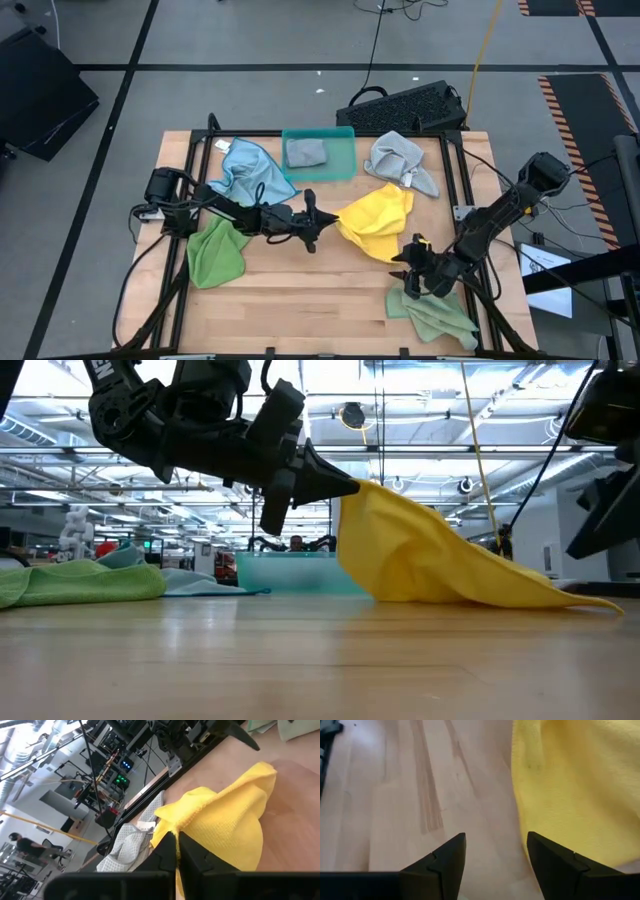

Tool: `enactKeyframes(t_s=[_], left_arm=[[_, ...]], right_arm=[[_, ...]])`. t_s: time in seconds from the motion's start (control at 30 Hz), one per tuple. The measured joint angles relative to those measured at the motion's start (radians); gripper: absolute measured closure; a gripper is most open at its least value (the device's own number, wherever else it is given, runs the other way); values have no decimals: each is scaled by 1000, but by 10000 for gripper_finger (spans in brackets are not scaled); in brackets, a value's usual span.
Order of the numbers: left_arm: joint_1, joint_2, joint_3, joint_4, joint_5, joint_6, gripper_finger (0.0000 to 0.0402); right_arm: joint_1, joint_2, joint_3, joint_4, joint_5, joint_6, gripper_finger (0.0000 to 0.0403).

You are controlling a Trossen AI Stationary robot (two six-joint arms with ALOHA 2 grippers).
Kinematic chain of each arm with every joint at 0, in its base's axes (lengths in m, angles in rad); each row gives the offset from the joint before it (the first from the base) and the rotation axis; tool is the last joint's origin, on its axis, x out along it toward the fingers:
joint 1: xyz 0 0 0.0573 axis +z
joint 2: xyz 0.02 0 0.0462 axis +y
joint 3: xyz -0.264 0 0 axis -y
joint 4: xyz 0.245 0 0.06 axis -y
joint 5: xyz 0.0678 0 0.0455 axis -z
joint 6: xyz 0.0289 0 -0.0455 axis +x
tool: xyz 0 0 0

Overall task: Fold microfiber towels
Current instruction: Fold the yellow microfiber cloth

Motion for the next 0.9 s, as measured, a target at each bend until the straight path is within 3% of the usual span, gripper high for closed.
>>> enactKeyframes(t_s=[0.17,0.6,0.77,0.9], left_arm=[[0,0,0,-5,0,-2,386],[0,0,0,-5,0,-12,391],[2,0,0,-5,0,-14,378],[10,0,0,-5,0,-28,390]], right_arm=[[13,17,0,-108,0,59,194],[12,135,0,-124,-4,61,230],[12,163,1,-123,3,68,253],[10,184,2,-136,42,104,291]])
